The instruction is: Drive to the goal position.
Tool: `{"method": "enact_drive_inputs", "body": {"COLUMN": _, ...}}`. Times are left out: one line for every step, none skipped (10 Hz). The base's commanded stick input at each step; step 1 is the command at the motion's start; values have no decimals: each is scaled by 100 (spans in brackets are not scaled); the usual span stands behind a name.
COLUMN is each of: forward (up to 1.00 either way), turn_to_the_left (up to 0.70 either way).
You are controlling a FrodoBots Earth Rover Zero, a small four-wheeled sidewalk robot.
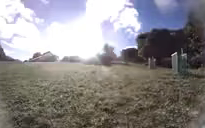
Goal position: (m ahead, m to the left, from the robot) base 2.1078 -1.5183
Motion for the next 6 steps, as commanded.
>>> {"method": "enact_drive_inputs", "body": {"forward": 50, "turn_to_the_left": 0}}
{"method": "enact_drive_inputs", "body": {"forward": 50, "turn_to_the_left": 0}}
{"method": "enact_drive_inputs", "body": {"forward": 50, "turn_to_the_left": 0}}
{"method": "enact_drive_inputs", "body": {"forward": 50, "turn_to_the_left": -19}}
{"method": "enact_drive_inputs", "body": {"forward": 50, "turn_to_the_left": -40}}
{"method": "enact_drive_inputs", "body": {"forward": 50, "turn_to_the_left": -50}}
